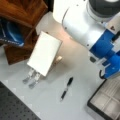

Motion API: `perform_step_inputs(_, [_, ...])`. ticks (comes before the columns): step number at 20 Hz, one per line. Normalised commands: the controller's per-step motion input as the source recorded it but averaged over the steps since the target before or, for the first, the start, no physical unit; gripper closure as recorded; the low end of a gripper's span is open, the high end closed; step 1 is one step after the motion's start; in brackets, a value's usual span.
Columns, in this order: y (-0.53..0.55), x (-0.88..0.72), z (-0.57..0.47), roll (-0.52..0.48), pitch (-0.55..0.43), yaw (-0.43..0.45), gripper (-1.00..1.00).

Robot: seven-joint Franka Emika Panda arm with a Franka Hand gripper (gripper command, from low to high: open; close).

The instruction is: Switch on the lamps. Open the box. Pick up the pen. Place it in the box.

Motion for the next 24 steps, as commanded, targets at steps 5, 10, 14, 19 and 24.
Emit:
perform_step_inputs(5, [0.22, -0.03, -0.07, 0.152, -0.015, -0.136, 1.0])
perform_step_inputs(10, [0.22, -0.05, -0.15, 0.126, -0.052, -0.125, 1.0])
perform_step_inputs(14, [0.21, -0.08, -0.17, 0.116, -0.07, -0.123, 1.0])
perform_step_inputs(19, [0.2, -0.11, -0.16, 0.12, -0.078, -0.115, -1.0])
perform_step_inputs(24, [0.15, -0.14, -0.14, 0.127, -0.091, -0.107, -1.0])
